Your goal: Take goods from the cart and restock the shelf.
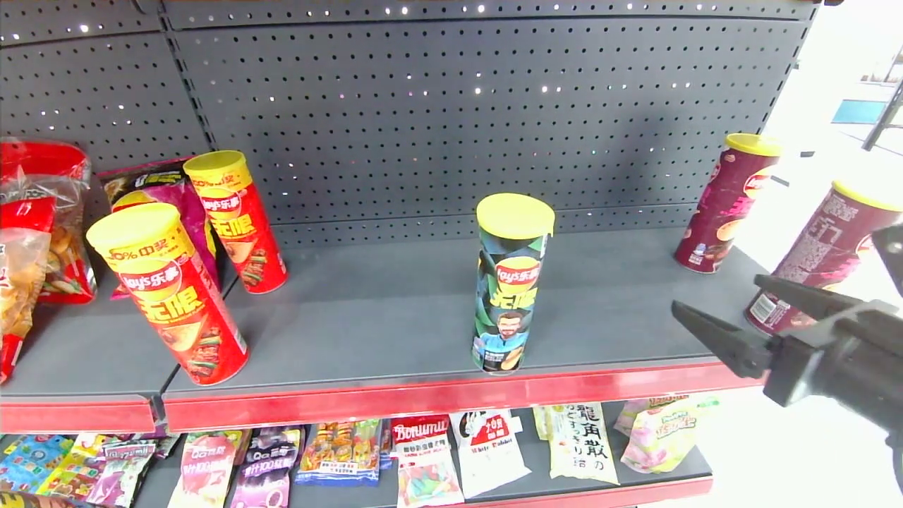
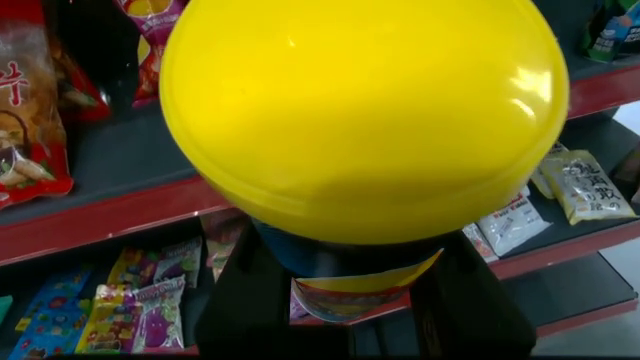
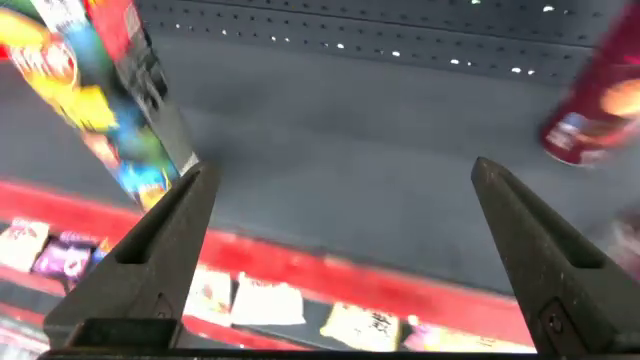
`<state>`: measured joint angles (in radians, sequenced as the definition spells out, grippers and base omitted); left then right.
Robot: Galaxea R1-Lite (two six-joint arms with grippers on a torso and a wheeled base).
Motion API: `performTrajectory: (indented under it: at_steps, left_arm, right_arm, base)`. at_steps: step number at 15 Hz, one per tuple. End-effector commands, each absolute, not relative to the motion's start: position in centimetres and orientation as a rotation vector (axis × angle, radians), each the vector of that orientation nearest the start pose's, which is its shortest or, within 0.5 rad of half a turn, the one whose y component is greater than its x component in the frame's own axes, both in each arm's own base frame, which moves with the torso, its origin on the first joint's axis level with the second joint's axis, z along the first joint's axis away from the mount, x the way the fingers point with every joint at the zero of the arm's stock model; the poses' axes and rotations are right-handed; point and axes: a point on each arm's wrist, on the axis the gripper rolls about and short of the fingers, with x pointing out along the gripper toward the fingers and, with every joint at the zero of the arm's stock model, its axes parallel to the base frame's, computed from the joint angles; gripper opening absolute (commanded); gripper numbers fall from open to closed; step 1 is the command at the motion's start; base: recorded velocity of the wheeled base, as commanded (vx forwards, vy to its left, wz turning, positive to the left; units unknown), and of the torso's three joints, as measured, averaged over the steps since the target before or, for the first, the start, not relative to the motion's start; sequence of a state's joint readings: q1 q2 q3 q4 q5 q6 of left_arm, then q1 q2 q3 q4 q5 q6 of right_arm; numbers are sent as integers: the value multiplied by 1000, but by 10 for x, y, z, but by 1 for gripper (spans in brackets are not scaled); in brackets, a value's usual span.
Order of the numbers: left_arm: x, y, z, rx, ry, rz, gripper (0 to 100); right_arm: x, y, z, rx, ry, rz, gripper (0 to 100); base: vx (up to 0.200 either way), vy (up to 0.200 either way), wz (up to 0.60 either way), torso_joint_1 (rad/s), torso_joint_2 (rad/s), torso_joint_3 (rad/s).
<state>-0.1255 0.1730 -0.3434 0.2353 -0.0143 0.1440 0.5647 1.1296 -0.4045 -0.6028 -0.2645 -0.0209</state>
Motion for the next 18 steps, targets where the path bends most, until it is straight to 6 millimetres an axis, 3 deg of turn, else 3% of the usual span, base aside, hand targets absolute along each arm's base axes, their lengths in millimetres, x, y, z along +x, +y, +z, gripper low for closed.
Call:
performTrajectory:
  at_steps: [1, 3, 5, 7, 9, 11, 13, 17, 18]
  left_arm:
    - [-27, 3, 162, 147, 60, -167, 0]
    - [-23, 1, 178, 140, 56, -199, 0]
    - [-13, -1, 194, 131, 79, -251, 0]
    - [-6, -3, 205, 98, 91, -299, 0]
    - [-6, -3, 210, 97, 82, -299, 0]
    - [-2, -4, 210, 93, 104, -301, 0]
    - [3, -4, 210, 82, 124, -303, 0]
    - [21, -7, 224, 79, 71, -330, 0]
    - [20, -9, 225, 76, 59, -409, 0]
  right_arm:
    - [82, 27, 189, -60, 27, 211, 100]
    - [55, 12, 183, -63, 55, 146, 100]
    - [11, 0, 165, -89, 69, 133, 100]
    - [-13, -8, 146, -109, 88, 50, 100]
    - [-19, -10, 139, -102, 93, -41, 100]
    - [-26, -12, 115, -97, 69, -72, 100]
    - [-25, -12, 104, -103, 87, -99, 100]
    - [-20, -10, 87, -101, 140, -72, 100]
    - [-20, -8, 87, -91, 137, 14, 100]
  base:
    - [0, 0, 0, 0, 0, 0]
    - [0, 0, 0, 0, 0, 0]
    - [0, 0, 0, 0, 0, 0]
    - [0, 0, 0, 0, 0, 0]
    - [0, 0, 0, 0, 0, 0]
    - [0, 0, 0, 0, 0, 0]
    - [0, 0, 0, 0, 0, 0]
    - [0, 0, 0, 0, 0, 0]
    - [0, 0, 0, 0, 0, 0]
